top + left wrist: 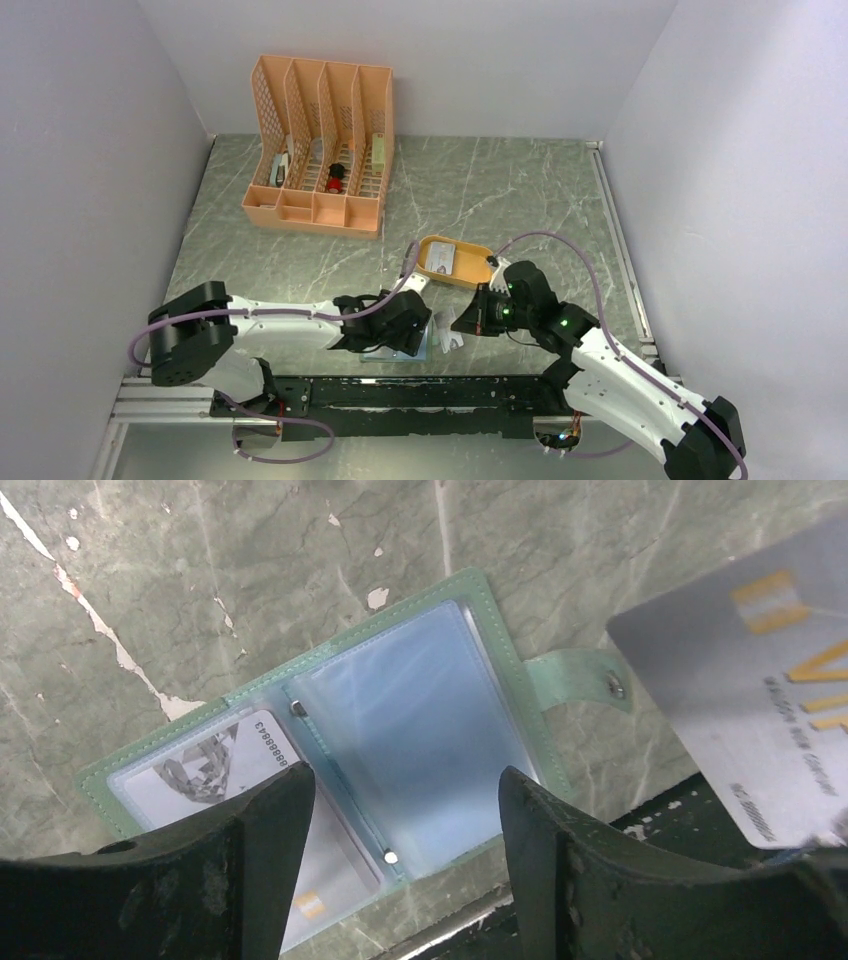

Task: Put the credit cards into the card holder
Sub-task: Turn over the card slot in the card holder.

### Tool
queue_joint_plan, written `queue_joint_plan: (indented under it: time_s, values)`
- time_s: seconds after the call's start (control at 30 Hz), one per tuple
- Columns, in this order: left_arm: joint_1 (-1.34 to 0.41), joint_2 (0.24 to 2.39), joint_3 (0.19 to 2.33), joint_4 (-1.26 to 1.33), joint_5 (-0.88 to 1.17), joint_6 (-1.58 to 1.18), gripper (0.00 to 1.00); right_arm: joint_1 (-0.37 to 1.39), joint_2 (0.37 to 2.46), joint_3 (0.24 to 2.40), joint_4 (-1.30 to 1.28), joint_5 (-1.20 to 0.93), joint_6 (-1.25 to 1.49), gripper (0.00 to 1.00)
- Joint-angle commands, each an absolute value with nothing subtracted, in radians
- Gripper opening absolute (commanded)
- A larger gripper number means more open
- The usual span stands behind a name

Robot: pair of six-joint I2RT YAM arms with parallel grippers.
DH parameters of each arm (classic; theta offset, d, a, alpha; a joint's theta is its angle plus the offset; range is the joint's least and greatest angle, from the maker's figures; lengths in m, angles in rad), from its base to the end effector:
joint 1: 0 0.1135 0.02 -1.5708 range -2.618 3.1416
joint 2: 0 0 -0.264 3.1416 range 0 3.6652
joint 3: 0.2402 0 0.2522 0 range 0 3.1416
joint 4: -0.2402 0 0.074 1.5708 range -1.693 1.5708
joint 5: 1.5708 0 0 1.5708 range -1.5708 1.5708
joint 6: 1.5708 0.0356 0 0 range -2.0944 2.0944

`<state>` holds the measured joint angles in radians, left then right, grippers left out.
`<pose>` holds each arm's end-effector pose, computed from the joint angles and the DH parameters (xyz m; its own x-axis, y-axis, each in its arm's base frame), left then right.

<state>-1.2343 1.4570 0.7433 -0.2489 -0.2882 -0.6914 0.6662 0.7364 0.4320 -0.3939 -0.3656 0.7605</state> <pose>0.1008 -0.2574 0.1720 -0.7516 0.2972 -0.5889 0.4831 0.8559 -0.1846 0.1165 0.1078 0.2057 -0.9124 0.1016 -0.3965 -0.2257 0.6832 0.6945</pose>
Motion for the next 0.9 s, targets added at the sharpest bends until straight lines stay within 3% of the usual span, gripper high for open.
queue_joint_plan:
  time_s: [0.0,0.23,0.4,0.87]
  values:
    - [-1.238,1.495,0.764,-0.215,-0.322,-0.680,0.71,0.683,0.725,0.448,-0.371,-0.383,0.762,0.00]
    - [-1.238,1.541,0.747,-0.212,-0.332,-0.696,0.65,0.698,0.734,0.430,-0.339,-0.393,0.785,0.00]
    - [-1.238,1.548,0.723,-0.204,-0.340,-0.707,0.55,0.709,0.743,0.430,-0.337,-0.384,0.788,0.00]
    - [-1.238,1.554,0.695,-0.204,-0.348,-0.735,0.13,0.757,0.828,0.419,-0.322,-0.377,0.809,0.00]
